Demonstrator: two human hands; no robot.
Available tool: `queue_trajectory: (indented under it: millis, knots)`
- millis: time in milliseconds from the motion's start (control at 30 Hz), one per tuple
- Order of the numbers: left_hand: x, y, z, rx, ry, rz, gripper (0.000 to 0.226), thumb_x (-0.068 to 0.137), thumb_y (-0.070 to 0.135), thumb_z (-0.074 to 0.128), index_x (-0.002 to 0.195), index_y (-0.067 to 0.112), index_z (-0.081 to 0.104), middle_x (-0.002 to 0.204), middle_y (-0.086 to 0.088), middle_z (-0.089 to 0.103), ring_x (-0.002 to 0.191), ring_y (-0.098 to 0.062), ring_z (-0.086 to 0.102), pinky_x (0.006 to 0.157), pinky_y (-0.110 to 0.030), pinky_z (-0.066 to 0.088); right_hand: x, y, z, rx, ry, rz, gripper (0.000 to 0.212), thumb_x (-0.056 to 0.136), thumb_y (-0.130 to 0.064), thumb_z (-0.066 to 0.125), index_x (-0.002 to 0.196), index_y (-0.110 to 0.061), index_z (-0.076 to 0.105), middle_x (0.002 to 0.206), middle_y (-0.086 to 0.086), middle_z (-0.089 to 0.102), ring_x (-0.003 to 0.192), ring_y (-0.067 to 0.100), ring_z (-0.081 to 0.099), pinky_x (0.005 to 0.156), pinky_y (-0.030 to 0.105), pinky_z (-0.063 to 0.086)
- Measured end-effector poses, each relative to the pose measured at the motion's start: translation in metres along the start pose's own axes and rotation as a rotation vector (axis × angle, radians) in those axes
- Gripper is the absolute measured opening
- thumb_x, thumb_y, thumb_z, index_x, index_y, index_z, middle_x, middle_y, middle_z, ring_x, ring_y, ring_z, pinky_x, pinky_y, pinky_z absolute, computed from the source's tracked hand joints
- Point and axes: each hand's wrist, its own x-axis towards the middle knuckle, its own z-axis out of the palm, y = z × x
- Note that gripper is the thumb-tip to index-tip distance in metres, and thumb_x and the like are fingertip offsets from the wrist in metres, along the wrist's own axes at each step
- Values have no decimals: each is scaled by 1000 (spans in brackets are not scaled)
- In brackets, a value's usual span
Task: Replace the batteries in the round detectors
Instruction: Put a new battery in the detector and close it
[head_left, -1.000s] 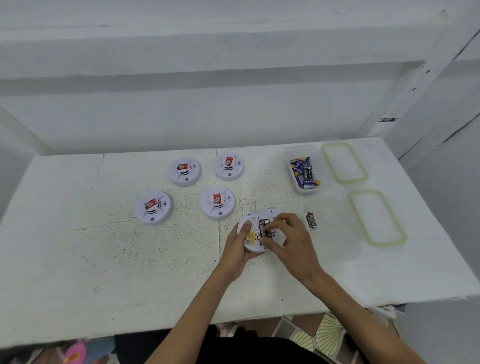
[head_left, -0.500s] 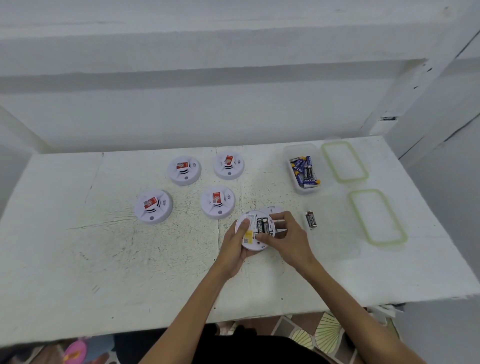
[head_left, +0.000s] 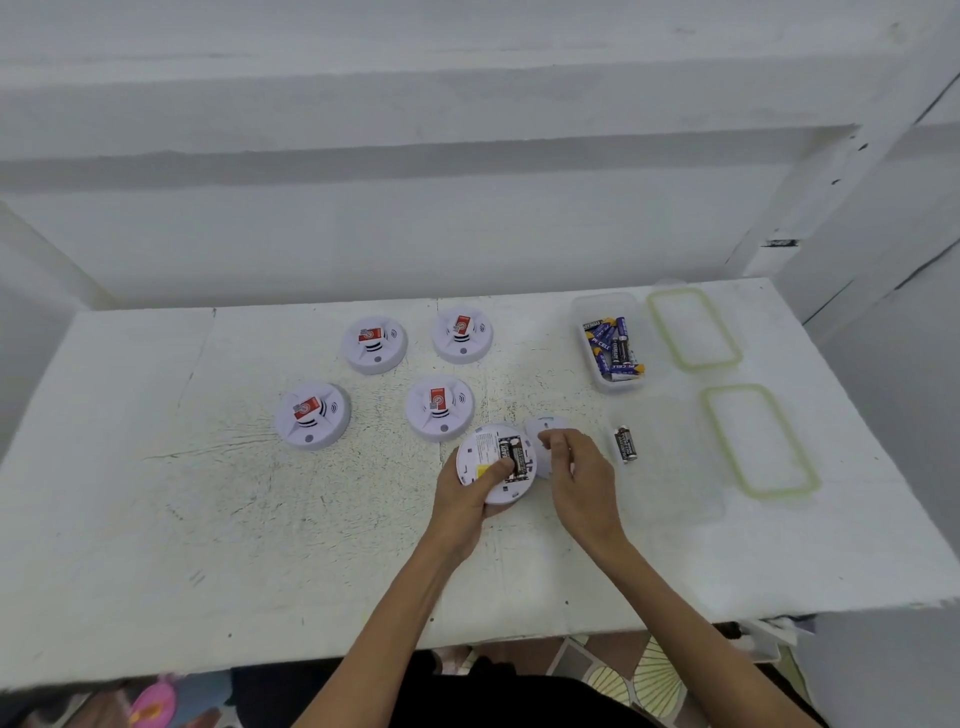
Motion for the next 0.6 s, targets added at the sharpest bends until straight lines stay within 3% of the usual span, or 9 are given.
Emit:
queue_trajectory:
  millis: [67,100,200,267,433,500,600]
  knots:
    - [1,3,-6,-17,26,9,38,91,-1,73,127,11,67,119,-15,76,103,-28,76,77,-42,65,0,7,3,-203,43,-117,23,99,-17,55,121,-17,61,121,0,57,109,20,53,81,13,41]
    - [1,5,-8,-17,26,18,40,91,-1,73,129,9,66,120,-16,75,105,-30,75,76,-41,65,1,9,5,-299,37,-145,29,96,-19,61,125,-15,59,126,4,53,113,22,47,82,15,40]
    - [-1,14,-11,1,10,39,43,92,0,72,134,8,63,121,-15,75,106,-28,75,72,-35,64,1,16,12,-457,-14,-89,60,87,-38,72,135,-10,50,137,13,44,122,30,39,89,38,48]
    - [-1,18,-11,-20,-24,23,43,95,5,69,137,11,61,124,-14,74,108,-29,74,73,-36,64,0,16,17,-522,-15,-38,70,84,-46,72,139,-11,46,139,13,44,124,32,39,90,44,46]
    - [2,23,-16,-188,-61,-100,52,99,39,53,143,11,56,134,-21,68,124,-48,62,94,-60,56,8,10,15,-488,-4,17,59,87,-29,70,138,-11,46,135,11,51,123,30,41,94,41,44]
    - [4,23,-20,-207,-54,-117,52,104,40,37,140,9,58,133,-22,68,124,-50,62,98,-63,52,11,8,13,-448,-17,33,61,83,-24,71,137,-10,47,134,11,52,121,29,41,95,36,40]
    - [5,21,-24,-213,-47,-149,54,106,39,33,141,7,58,135,-25,66,126,-53,59,107,-72,43,13,8,10,-410,-35,27,68,77,-26,73,138,-8,47,132,10,54,117,28,44,89,29,37]
